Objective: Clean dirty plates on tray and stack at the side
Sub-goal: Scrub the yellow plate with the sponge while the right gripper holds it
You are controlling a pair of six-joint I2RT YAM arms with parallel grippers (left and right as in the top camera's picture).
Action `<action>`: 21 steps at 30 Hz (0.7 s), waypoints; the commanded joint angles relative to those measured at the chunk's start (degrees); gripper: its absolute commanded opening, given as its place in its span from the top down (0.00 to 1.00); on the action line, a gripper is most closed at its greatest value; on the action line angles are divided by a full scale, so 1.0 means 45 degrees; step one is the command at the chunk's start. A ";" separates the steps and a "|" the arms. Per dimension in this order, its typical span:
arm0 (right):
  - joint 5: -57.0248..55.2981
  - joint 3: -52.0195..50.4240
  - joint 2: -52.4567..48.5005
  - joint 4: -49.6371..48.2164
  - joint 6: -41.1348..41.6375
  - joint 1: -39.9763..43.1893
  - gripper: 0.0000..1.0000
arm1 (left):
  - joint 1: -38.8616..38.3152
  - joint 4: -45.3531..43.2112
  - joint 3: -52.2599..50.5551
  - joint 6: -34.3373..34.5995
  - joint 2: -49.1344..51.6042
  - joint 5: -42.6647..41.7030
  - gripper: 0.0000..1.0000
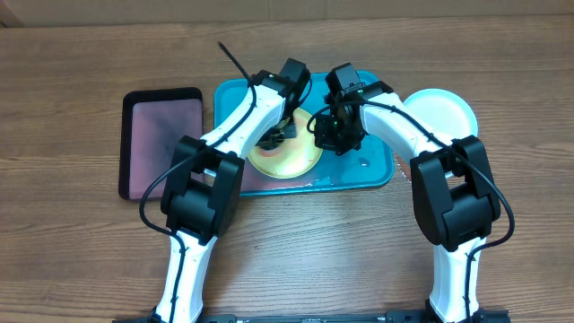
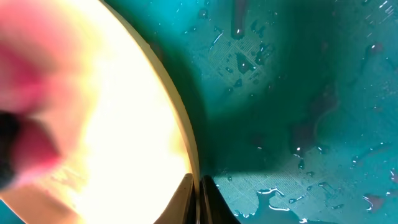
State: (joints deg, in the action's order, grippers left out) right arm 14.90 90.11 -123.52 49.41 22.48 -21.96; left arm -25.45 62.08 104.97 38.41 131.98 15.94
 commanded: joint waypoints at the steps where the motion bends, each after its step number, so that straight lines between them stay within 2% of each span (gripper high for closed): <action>1: -0.0287 -0.0039 -0.0160 0.0180 -0.0087 0.0107 0.96 | 0.0398 0.0544 -0.0364 0.1826 0.0573 0.3745 0.95; 3: -0.0287 -0.0034 -0.0160 0.0180 -0.0083 0.0107 0.96 | 0.0393 0.0525 -0.0364 0.1132 0.0573 0.3288 0.96; 5: -0.0287 -0.0034 -0.0160 0.0185 -0.0083 0.0107 0.96 | 0.0389 0.0321 -0.0364 -0.0301 0.0573 0.1836 0.96; 7: -0.0287 -0.0034 -0.0160 0.0189 -0.0083 0.0107 0.96 | 0.0389 0.0049 -0.0364 -0.2327 0.0573 -0.0379 0.96; 11: -0.0287 -0.0034 -0.0160 0.0180 -0.0087 0.0107 0.96 | 0.0389 -0.0384 -0.0364 -0.6834 0.0573 -0.6193 0.96; 13: -0.0287 -0.0039 -0.0160 0.0175 -0.0083 0.0112 0.96 | 0.0389 -0.0461 -0.0364 -0.8495 0.0573 -0.8612 0.96; 16: -0.0287 -0.0039 -0.0160 0.0189 -0.0087 0.0107 0.96 | 0.0389 -0.0729 -0.0364 -0.9364 0.0573 -1.0331 0.96; 21: -0.0287 -0.0034 -0.0160 0.0194 -0.0087 0.0107 0.96 | 0.0393 -0.1695 -0.0364 -0.8869 0.0573 -1.0190 0.96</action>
State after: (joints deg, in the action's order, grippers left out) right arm 14.52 90.11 -123.55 50.52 22.46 -20.99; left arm -22.55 56.03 104.38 1.39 132.55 -21.63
